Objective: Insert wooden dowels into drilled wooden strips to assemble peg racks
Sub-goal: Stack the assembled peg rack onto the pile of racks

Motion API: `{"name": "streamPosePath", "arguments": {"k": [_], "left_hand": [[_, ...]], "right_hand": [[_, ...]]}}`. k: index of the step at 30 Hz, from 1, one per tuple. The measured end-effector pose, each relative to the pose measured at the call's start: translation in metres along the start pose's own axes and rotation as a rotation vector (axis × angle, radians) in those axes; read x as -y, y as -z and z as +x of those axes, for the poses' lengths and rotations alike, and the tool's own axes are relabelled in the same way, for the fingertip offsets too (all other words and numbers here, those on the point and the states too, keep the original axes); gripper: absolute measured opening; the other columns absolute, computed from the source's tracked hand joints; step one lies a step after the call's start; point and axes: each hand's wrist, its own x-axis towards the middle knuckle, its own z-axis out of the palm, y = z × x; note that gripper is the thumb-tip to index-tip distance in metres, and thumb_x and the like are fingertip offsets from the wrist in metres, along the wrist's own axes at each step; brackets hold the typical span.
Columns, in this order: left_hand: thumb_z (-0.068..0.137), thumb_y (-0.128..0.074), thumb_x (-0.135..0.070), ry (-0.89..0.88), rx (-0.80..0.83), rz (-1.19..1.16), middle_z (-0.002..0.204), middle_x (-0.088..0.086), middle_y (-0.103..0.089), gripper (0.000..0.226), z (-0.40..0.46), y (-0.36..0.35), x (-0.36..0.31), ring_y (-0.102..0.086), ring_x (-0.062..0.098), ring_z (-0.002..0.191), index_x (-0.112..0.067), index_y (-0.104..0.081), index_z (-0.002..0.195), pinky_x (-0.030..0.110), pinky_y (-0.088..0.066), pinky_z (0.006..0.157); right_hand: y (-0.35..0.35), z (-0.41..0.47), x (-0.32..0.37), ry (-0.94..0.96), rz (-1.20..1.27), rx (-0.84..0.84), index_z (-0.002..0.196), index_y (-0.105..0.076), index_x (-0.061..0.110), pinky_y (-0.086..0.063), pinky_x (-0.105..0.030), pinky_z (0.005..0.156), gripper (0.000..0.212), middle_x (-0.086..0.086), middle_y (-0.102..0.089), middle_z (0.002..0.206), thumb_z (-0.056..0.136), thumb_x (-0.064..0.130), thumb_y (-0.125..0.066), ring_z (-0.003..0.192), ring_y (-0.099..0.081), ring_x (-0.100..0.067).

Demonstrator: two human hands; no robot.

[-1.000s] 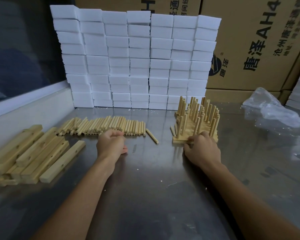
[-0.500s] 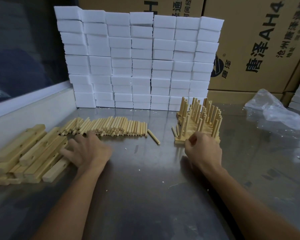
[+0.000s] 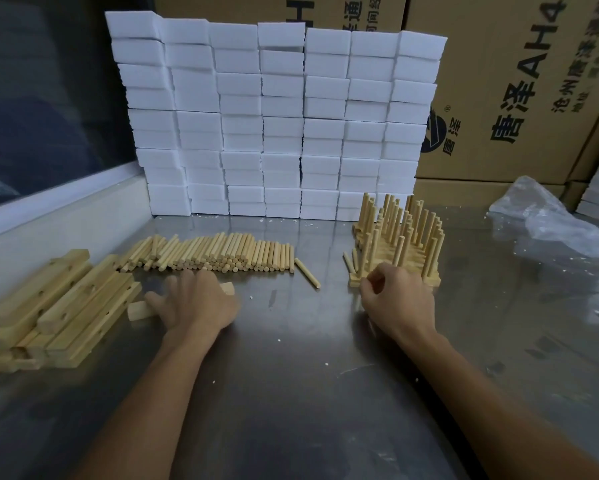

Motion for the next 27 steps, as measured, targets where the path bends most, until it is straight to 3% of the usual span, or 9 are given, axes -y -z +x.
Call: {"name": "streamPosePath", "arguments": {"k": [3,6,10,12,15,19,24,27], "left_hand": [[0.087,-0.063,-0.030,-0.078,-0.070,-0.034,0.111,0.004,-0.059,0.017,-0.002,0.000,-0.003,-0.048,0.028,0.112,-0.020,-0.065,0.101,0.045,-0.029,0.090],[0.093,-0.060,-0.020,-0.174,-0.200,-0.158,0.116,0.009,-0.057,0.025,-0.002,-0.001,-0.006,-0.051,0.030,0.109,-0.015,-0.060,0.117,0.043,-0.037,0.083],[0.100,-0.052,-0.024,-0.322,-0.441,-0.507,0.107,0.009,-0.059,0.027,-0.002,0.001,-0.014,-0.056,0.028,0.091,-0.014,-0.051,0.125,0.038,-0.037,0.068],[0.099,-0.054,-0.029,-0.352,-0.455,-0.744,0.096,0.000,-0.062,0.022,-0.004,0.000,-0.018,-0.057,0.022,0.080,-0.018,-0.052,0.119,0.039,-0.043,0.065],[0.097,-0.059,-0.033,-0.217,-0.228,-1.186,0.084,0.001,-0.066,0.009,-0.008,0.001,-0.027,-0.064,0.021,0.067,-0.029,-0.053,0.103,0.045,-0.057,0.061],[0.097,-0.061,-0.030,0.114,0.140,-1.688,0.065,0.001,-0.064,0.016,-0.007,0.000,-0.035,-0.051,0.016,0.040,-0.019,-0.061,0.108,0.025,-0.044,0.039],[0.100,-0.055,-0.030,0.216,0.358,-1.815,0.072,0.006,-0.057,0.020,-0.006,-0.004,-0.031,-0.045,0.013,0.042,-0.011,-0.059,0.102,0.023,-0.037,0.037],[0.100,-0.050,-0.035,0.268,0.438,-1.895,0.067,0.004,-0.056,0.029,-0.006,-0.005,-0.028,-0.044,0.013,0.042,-0.008,-0.059,0.090,0.022,-0.036,0.037]], "right_hand": [[-0.001,0.000,0.007,0.042,0.003,-0.013,0.087,-0.069,0.018,-0.055,-0.037,0.068,0.015,0.002,-0.069,0.080,0.090,0.030,-0.061,0.074,-0.063,-0.021],[-0.003,-0.003,0.013,0.078,0.019,0.012,0.092,-0.071,0.019,-0.057,-0.040,0.071,0.016,0.002,-0.070,0.082,0.090,0.031,-0.061,0.076,-0.065,-0.020],[-0.006,-0.005,0.020,0.129,0.036,0.016,0.092,-0.071,0.020,-0.056,-0.035,0.066,0.015,0.006,-0.069,0.078,0.091,0.032,-0.062,0.071,-0.063,-0.014],[-0.007,-0.006,0.022,0.154,0.037,0.032,0.092,-0.071,0.021,-0.056,-0.033,0.065,0.015,0.006,-0.069,0.078,0.091,0.034,-0.063,0.072,-0.063,-0.013],[-0.009,-0.007,0.025,0.193,0.043,0.074,0.095,-0.072,0.022,-0.056,-0.033,0.066,0.016,0.006,-0.070,0.080,0.091,0.034,-0.063,0.073,-0.063,-0.013],[-0.010,-0.010,0.032,0.248,0.068,0.134,0.100,-0.071,0.021,-0.058,-0.034,0.072,0.016,0.008,-0.070,0.085,0.093,0.032,-0.062,0.076,-0.063,-0.011],[-0.021,-0.012,0.044,0.308,0.171,0.224,0.110,-0.068,0.022,-0.054,-0.026,0.076,0.020,0.012,-0.064,0.093,0.093,0.031,-0.062,0.083,-0.061,-0.005],[-0.036,-0.007,0.054,0.230,0.266,0.324,0.121,-0.064,0.021,-0.056,-0.029,0.082,0.031,0.008,-0.066,0.108,0.092,0.033,-0.064,0.088,-0.062,-0.005]]}}
